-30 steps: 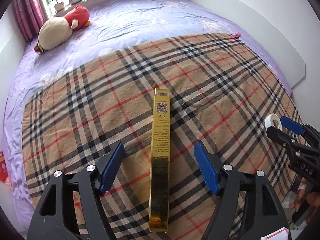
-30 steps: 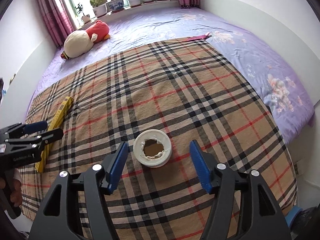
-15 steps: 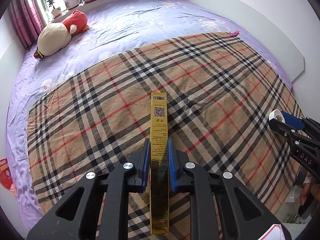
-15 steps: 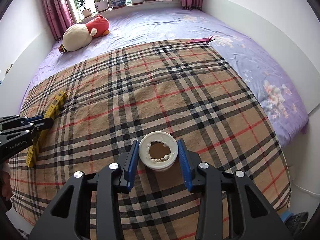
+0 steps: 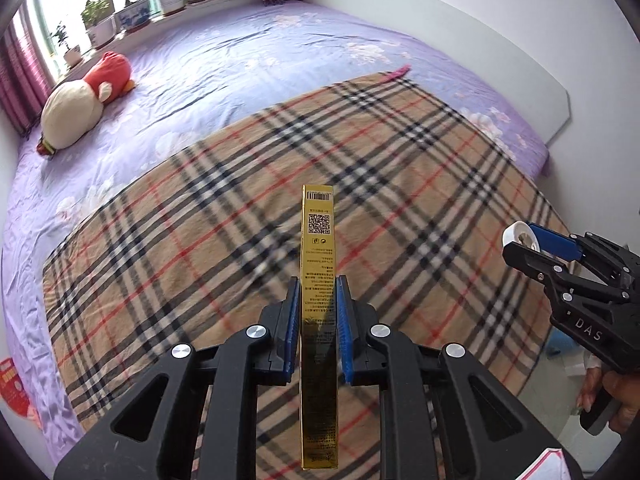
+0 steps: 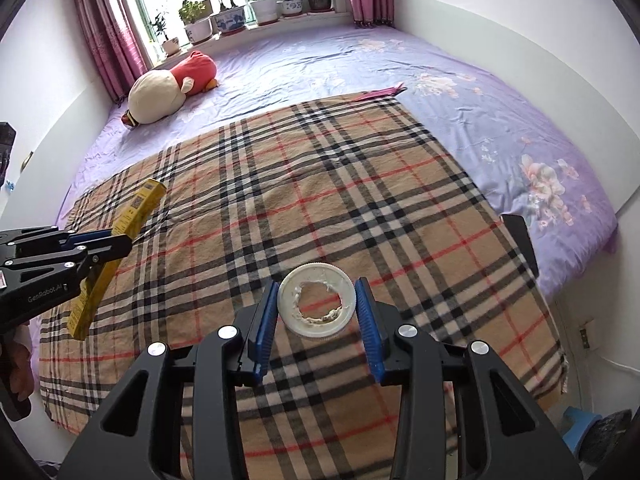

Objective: Collect trash
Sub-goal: 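Carry the yellow box and tape roll in both tools to the wastebasket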

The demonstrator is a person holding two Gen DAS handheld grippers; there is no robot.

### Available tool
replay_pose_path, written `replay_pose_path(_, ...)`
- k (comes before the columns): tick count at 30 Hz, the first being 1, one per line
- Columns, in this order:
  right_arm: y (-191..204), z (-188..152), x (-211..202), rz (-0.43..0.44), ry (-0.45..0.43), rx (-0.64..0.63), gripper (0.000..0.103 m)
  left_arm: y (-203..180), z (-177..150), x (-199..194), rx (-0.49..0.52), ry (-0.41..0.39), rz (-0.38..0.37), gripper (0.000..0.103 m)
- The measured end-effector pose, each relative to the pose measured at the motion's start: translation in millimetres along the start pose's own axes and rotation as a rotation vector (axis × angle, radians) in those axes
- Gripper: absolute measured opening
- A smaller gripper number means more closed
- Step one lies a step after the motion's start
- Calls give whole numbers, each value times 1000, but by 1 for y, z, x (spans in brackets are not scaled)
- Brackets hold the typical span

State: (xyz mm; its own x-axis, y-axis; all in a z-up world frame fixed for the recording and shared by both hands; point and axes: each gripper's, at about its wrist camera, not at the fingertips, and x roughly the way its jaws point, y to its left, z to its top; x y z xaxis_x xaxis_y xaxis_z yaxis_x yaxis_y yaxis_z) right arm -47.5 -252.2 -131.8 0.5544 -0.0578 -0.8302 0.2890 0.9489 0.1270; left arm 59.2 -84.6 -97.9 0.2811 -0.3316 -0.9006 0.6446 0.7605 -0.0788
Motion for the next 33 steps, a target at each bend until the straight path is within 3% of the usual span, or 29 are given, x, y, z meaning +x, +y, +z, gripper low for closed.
replay_pose_path(7,-43,-18,-38,-15,-44,95,40,-60,12,0,133,3,-68,18)
replay_pose_path(13,-94,-47,-74,-68,-81,201,40,-135,23,1,287,6,-150,18)
replay_pose_path(26,-230,-146,-123,-206,-77,474,40,-317,8,15,657,55,-345,18)
replay_pose_path(33,-300,-199,-117,-227,-35,577,40,-407,-10,62,861,146,-427,18)
